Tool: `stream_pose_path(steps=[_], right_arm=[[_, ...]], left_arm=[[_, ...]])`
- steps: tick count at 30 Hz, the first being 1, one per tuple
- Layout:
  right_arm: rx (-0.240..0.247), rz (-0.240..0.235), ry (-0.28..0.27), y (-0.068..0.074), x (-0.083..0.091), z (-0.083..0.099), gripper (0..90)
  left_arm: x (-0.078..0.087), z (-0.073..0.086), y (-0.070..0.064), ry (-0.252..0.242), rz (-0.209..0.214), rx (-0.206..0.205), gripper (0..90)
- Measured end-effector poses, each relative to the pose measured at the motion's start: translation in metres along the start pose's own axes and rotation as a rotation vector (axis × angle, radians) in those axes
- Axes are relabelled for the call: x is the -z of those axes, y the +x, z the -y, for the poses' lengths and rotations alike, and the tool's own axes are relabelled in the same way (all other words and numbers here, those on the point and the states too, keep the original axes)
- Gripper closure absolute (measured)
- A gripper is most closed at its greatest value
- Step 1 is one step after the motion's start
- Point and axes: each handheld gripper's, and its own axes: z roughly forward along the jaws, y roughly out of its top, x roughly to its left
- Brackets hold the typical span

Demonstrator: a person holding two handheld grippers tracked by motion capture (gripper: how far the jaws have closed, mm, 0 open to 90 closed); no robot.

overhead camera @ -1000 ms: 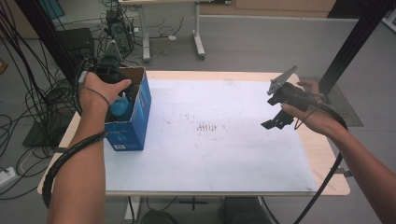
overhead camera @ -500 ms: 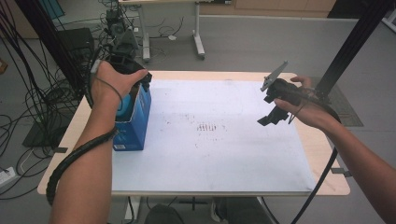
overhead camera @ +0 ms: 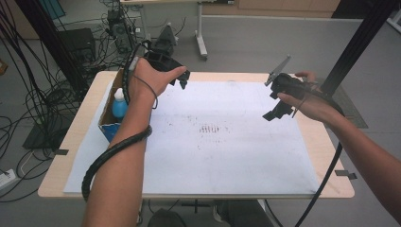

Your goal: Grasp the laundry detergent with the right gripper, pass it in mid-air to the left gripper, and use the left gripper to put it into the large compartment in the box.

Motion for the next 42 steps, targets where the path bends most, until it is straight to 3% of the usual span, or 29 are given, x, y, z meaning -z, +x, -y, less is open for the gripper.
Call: stream_pose_path(steps=[7,15,42], right_arm=[[-0.035,0.011,0.022,-0.006,-0.002,0.001,5.6],[-0.040,0.009,0.028,-0.009,-0.003,0.002,5.6],[-0.043,0.015,0.043,-0.008,-0.004,0.008,5.7]], left_arm=[[-0.010,-0.008,-0.022,0.005,-0.002,-0.043,10.2],[-0.022,-0.010,-0.033,0.024,0.004,-0.083,10.2],[-0.028,-0.008,-0.033,0.025,-0.007,-0.070,10.1]])
